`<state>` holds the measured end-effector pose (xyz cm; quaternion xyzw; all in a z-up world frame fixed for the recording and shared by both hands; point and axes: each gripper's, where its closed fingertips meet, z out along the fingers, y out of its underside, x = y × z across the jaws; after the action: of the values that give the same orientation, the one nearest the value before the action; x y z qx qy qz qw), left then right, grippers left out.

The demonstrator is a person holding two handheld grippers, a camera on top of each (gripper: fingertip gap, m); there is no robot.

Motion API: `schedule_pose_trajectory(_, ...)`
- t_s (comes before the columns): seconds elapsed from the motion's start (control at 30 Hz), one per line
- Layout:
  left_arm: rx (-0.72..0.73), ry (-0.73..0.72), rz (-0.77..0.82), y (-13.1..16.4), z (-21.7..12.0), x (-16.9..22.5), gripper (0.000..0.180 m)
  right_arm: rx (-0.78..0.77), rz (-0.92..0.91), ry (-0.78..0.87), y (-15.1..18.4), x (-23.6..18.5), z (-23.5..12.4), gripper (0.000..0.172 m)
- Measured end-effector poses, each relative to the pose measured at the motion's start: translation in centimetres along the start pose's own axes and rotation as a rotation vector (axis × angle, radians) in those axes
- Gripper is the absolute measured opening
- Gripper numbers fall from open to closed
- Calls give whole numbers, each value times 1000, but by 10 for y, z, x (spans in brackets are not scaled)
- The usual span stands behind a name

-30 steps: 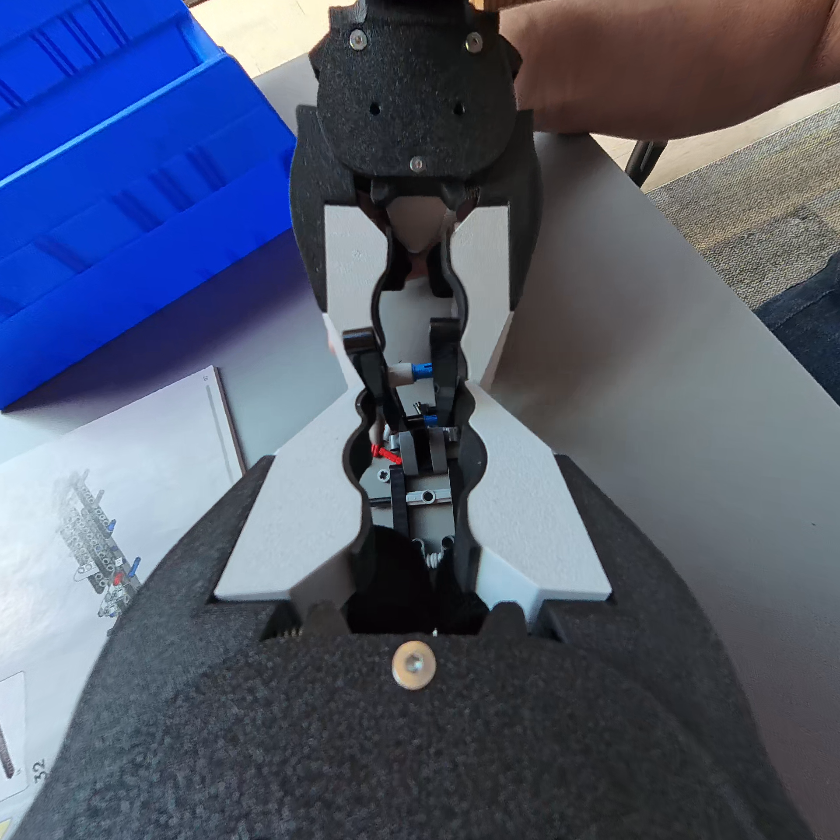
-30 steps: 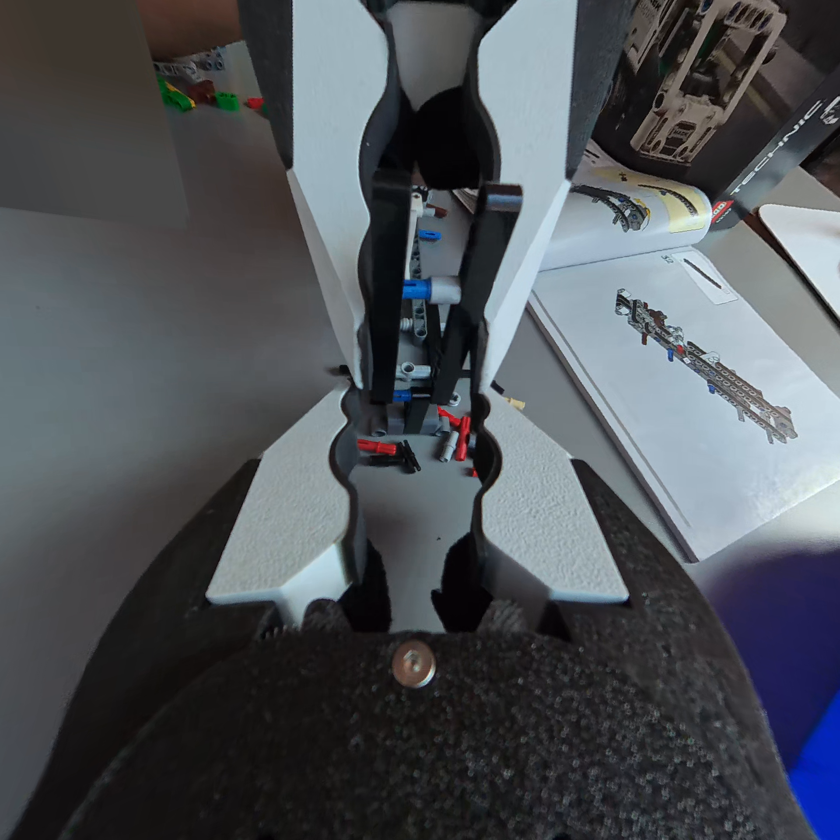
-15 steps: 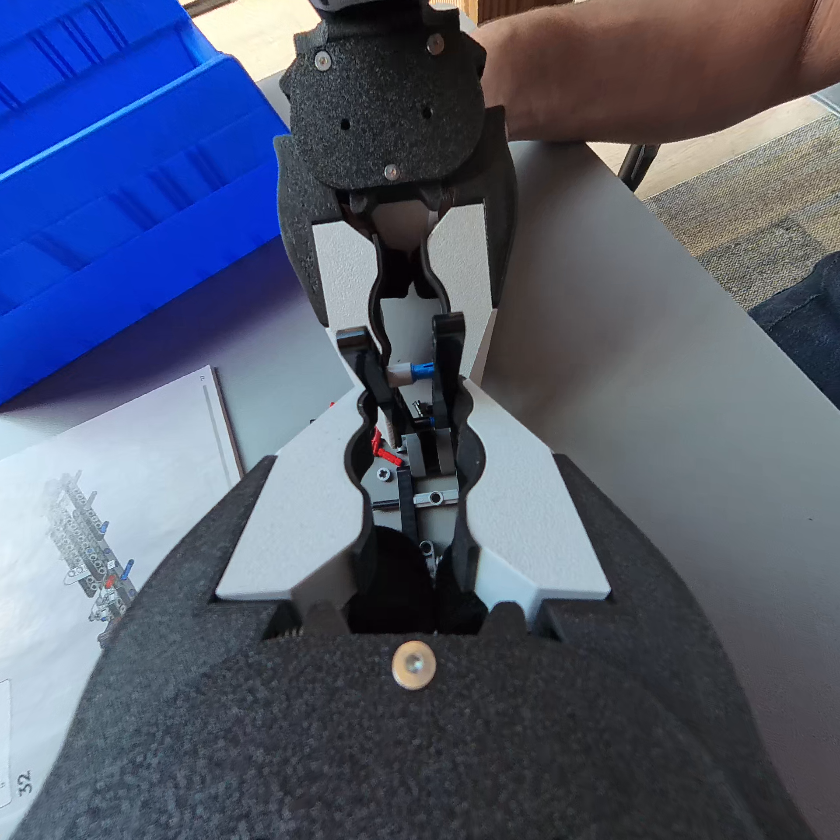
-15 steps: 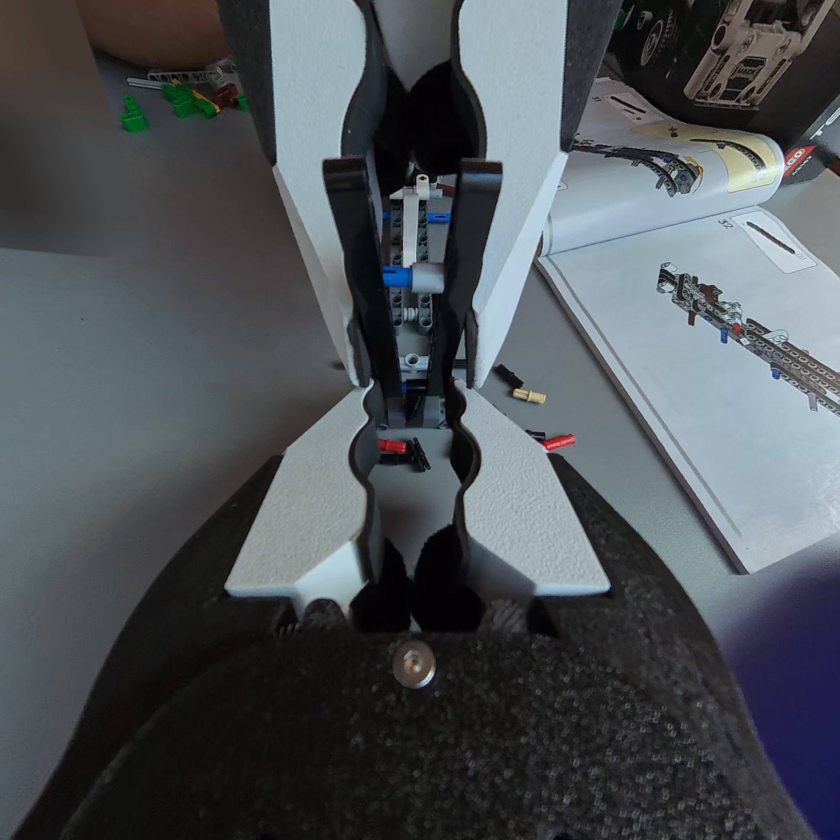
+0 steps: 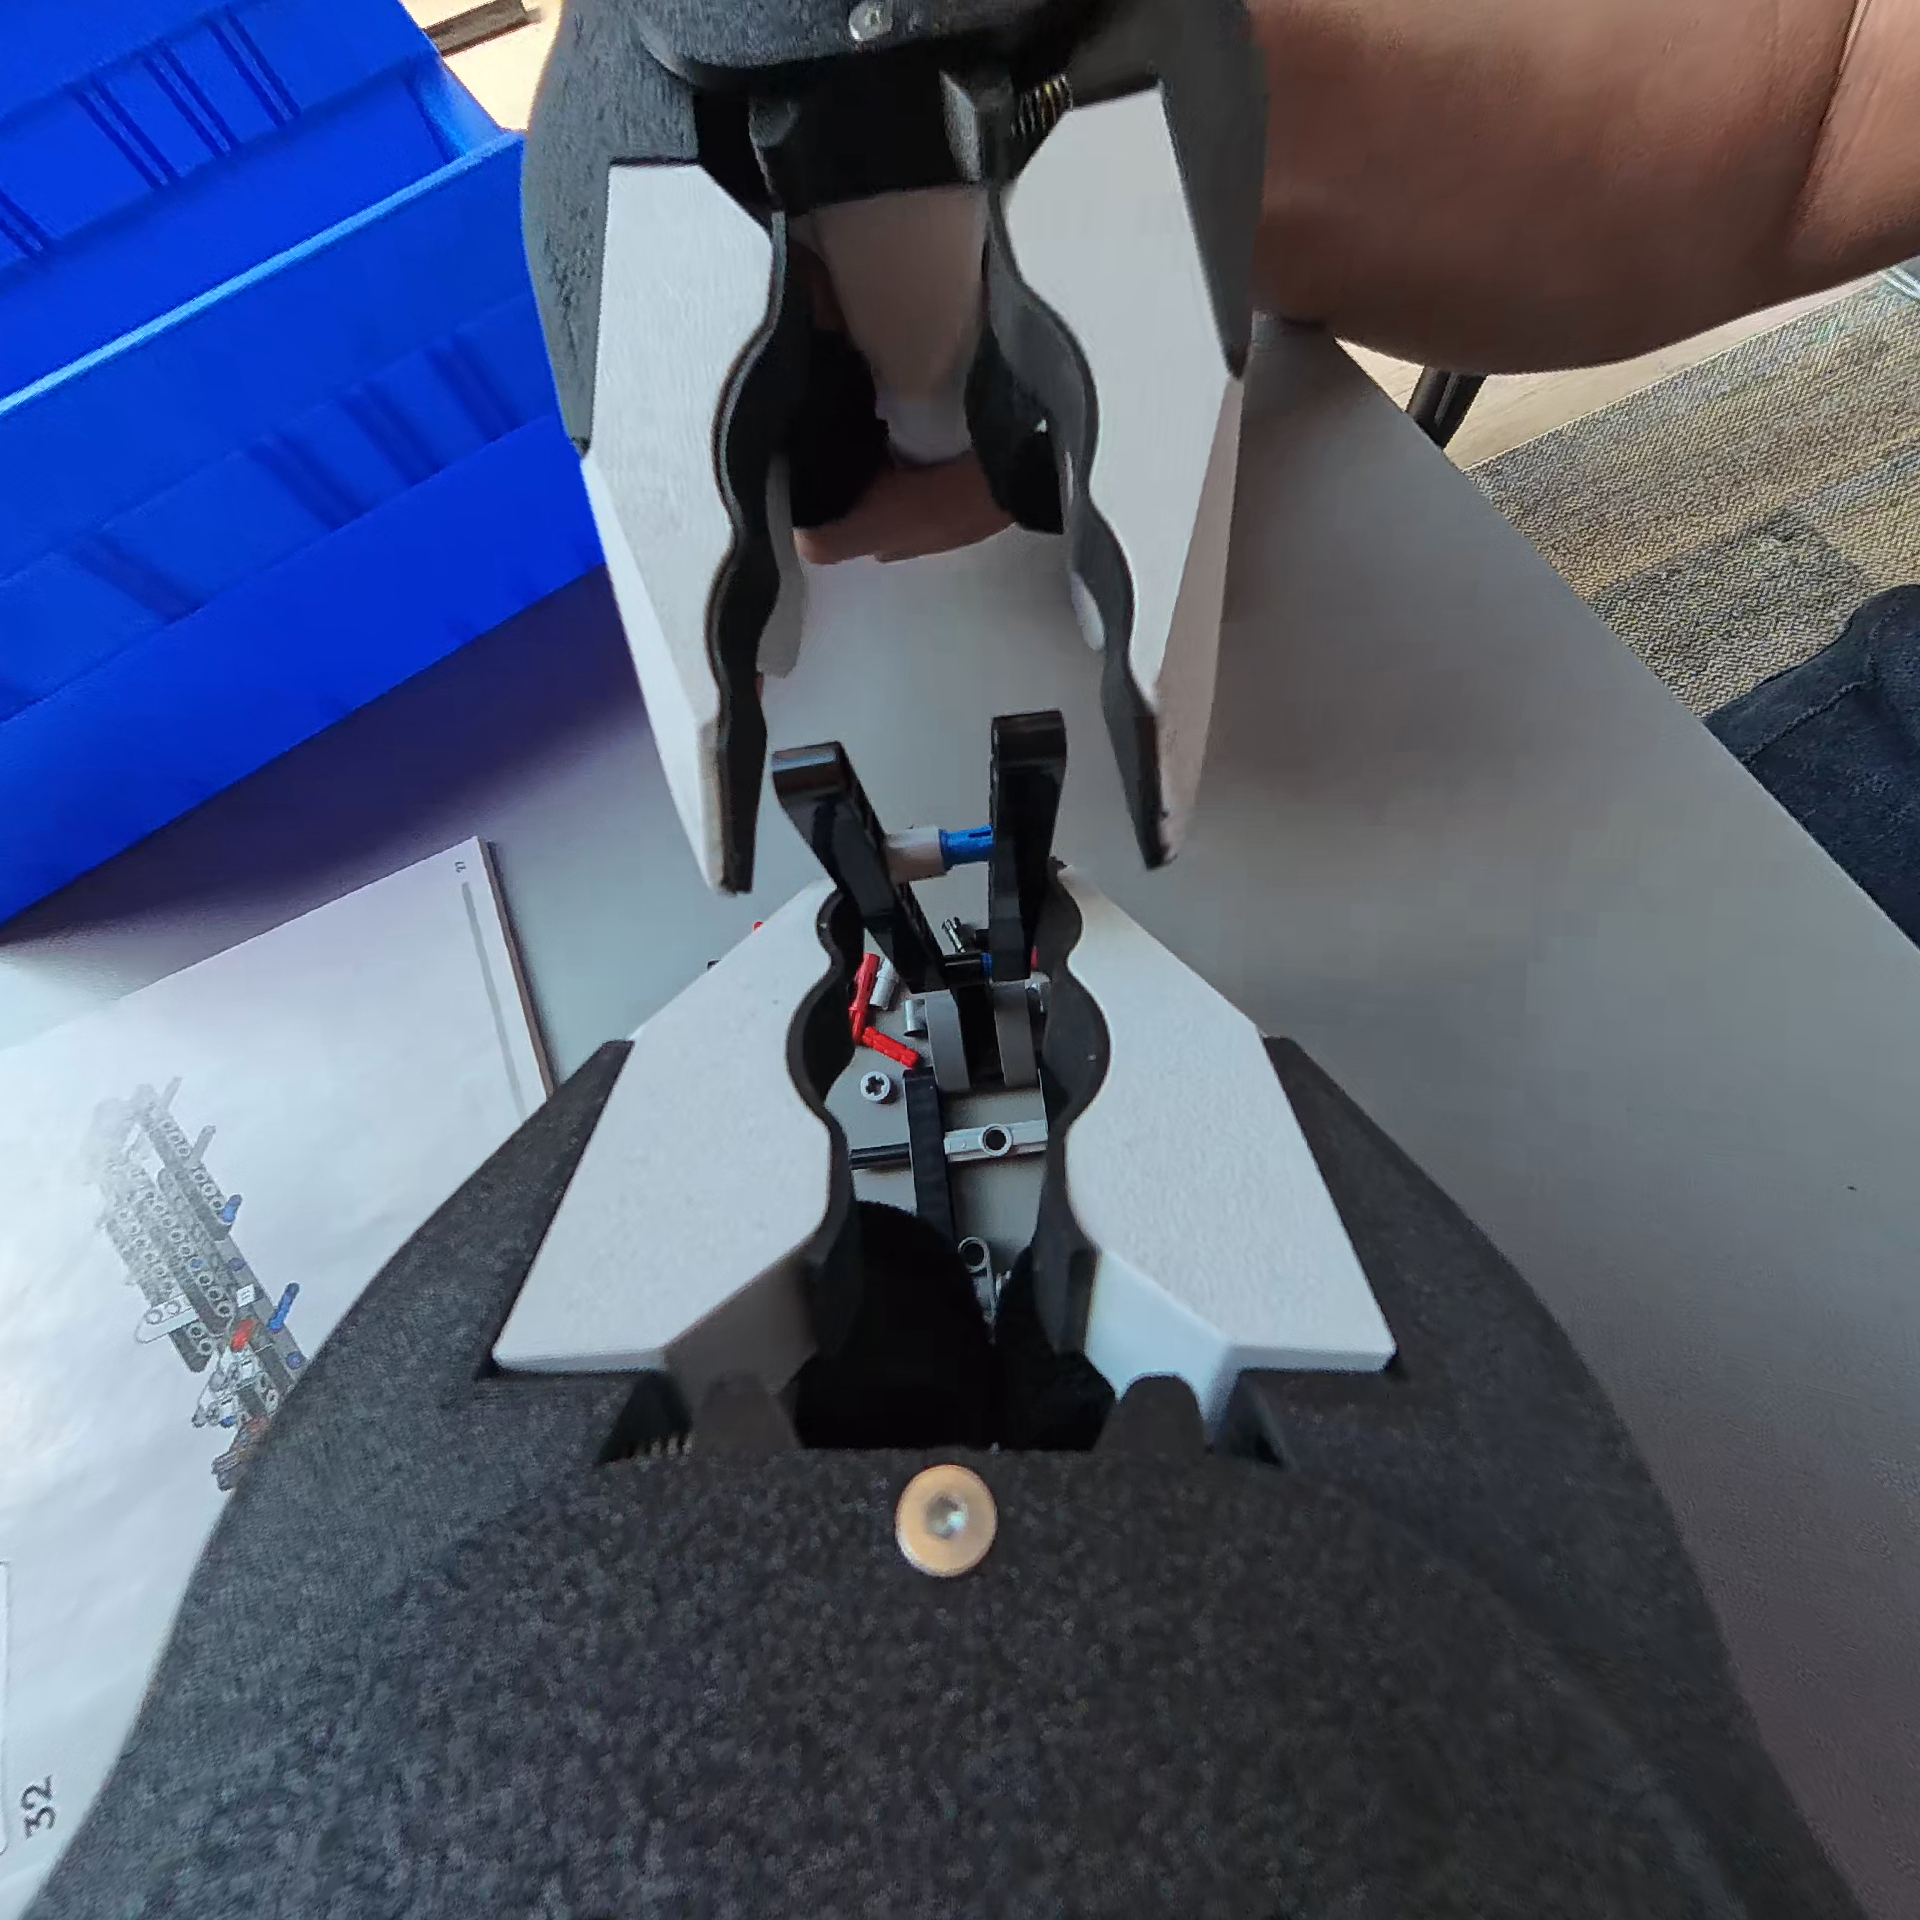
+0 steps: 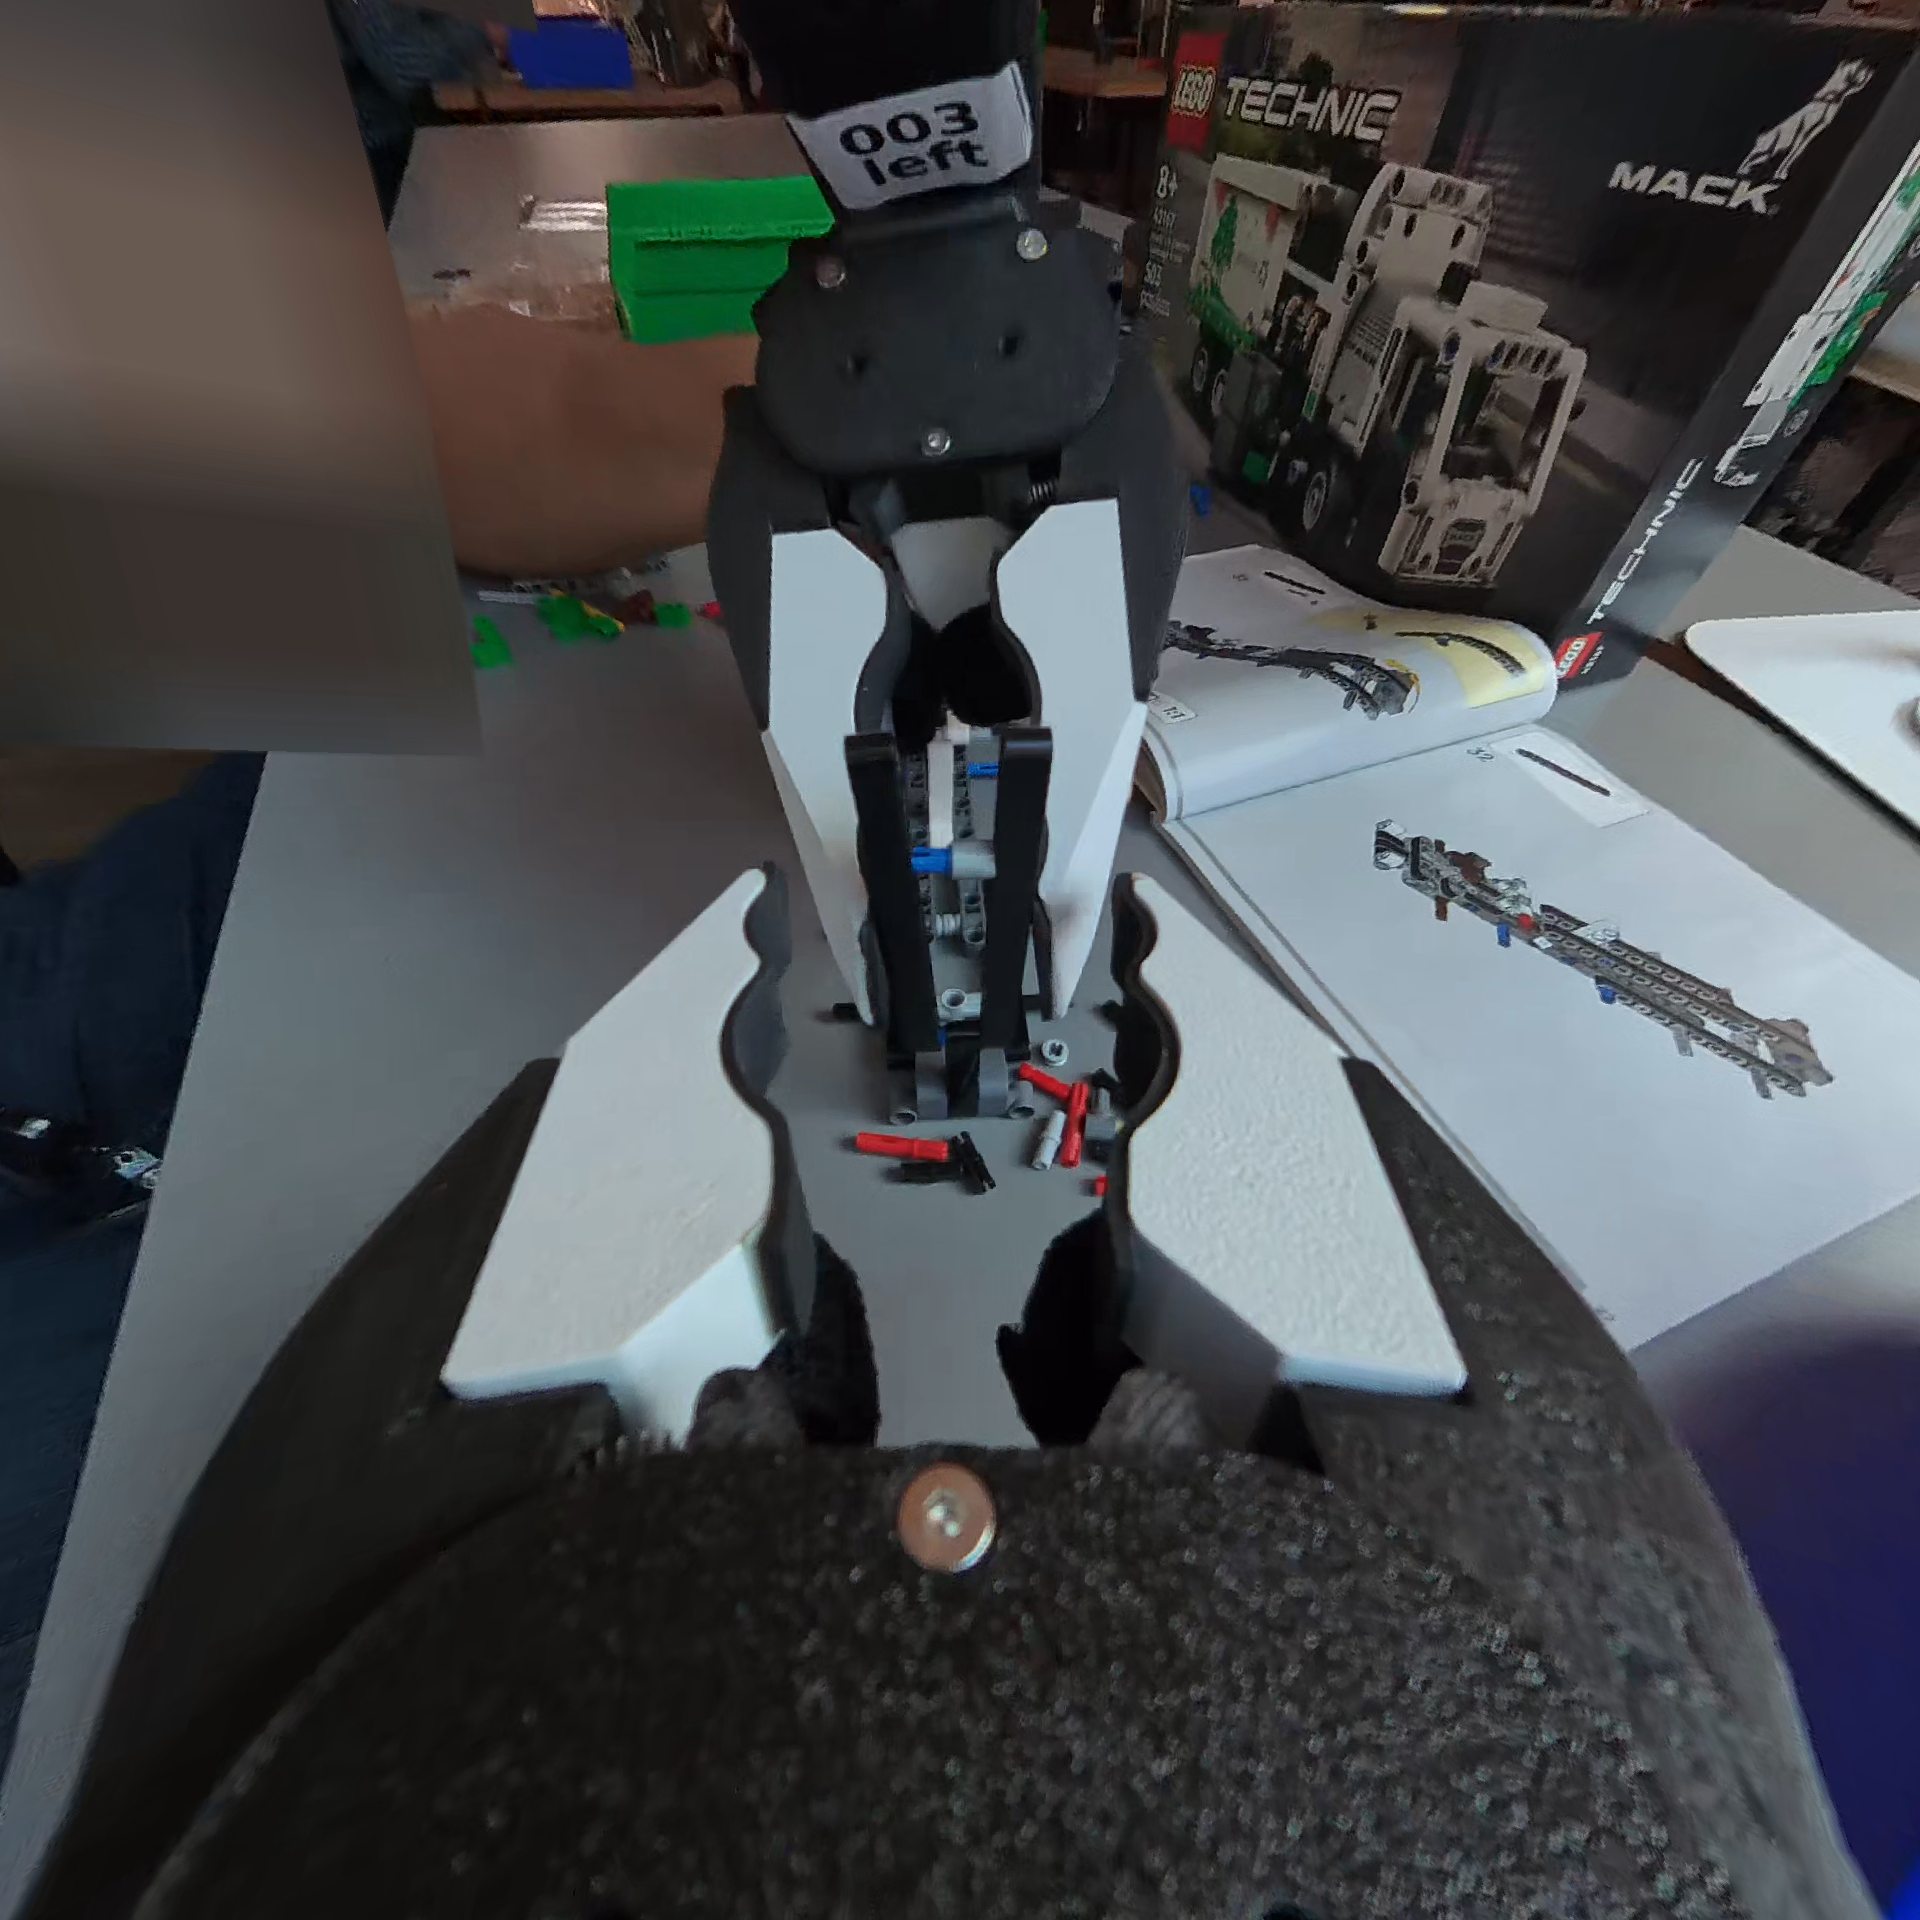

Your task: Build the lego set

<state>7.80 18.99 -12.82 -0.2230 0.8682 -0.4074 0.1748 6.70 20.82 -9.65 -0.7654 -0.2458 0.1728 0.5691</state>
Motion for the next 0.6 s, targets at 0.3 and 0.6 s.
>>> schedule_pose_trajectory(0.3,2,-5,0,0,1,-1,31,79,-24,-3,-12,1,3,32)
schedule_pose_trajectory(0.6,-1,-1,-27,0,1,-3,25,92,21,-28,-12,3,4,24)
